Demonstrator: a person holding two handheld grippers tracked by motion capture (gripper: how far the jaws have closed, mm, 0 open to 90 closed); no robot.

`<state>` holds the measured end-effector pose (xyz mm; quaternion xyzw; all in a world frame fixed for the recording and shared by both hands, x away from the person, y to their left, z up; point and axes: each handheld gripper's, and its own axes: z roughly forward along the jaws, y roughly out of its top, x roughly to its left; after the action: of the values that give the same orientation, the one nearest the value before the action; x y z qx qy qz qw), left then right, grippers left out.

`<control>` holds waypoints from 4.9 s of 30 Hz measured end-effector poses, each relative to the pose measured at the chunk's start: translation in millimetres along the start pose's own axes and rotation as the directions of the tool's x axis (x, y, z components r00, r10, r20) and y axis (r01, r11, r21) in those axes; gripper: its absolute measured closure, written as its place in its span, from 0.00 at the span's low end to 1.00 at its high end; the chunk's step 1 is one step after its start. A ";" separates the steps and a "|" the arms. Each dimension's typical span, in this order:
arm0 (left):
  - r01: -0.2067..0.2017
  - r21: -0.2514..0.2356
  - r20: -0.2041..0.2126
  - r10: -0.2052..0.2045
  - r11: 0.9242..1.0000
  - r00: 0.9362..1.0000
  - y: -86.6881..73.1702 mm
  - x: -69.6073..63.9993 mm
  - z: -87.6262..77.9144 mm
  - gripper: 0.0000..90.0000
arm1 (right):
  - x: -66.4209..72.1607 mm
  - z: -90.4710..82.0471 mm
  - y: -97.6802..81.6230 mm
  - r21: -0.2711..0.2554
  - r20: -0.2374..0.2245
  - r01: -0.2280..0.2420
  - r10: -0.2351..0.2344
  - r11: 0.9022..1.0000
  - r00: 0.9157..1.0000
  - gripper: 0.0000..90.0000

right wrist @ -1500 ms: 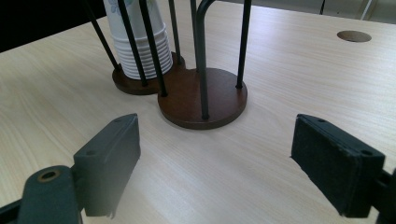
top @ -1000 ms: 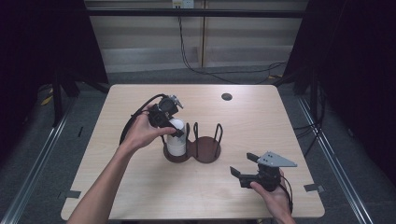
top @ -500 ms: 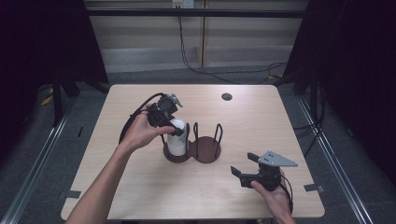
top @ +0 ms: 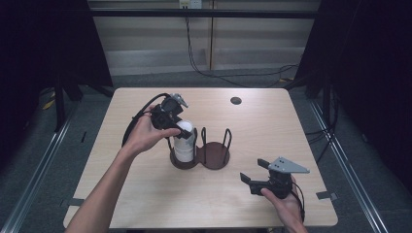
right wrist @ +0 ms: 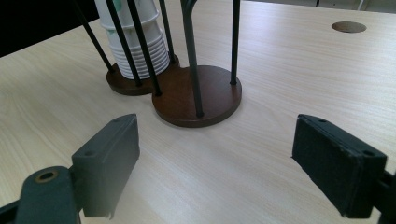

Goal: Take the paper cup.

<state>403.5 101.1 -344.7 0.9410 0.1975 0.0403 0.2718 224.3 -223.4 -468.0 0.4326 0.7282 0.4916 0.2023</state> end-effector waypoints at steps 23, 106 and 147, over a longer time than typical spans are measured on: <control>0.036 -0.097 -0.005 -0.036 0.995 0.999 -5.1 0.9 -17.4 0.41 | 0.7 0.3 -0.1 0.004 -0.002 0.003 -0.003 1.000 1.000 0.16; 0.022 -0.512 0.069 0.016 0.859 0.997 -69.3 -35.6 -70.4 0.41 | 2.9 1.8 0.3 0.013 -0.018 0.005 -0.004 1.000 1.000 0.16; 0.047 -0.475 0.218 0.066 0.879 0.974 -102.5 -67.1 -24.8 0.41 | 77.9 44.0 55.6 -0.010 -0.365 0.196 -0.186 0.981 0.912 0.15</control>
<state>301.5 166.3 -375.6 0.8443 0.1446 -0.0192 0.5157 237.7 -127.1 -427.4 0.2634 0.7982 0.5315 0.1051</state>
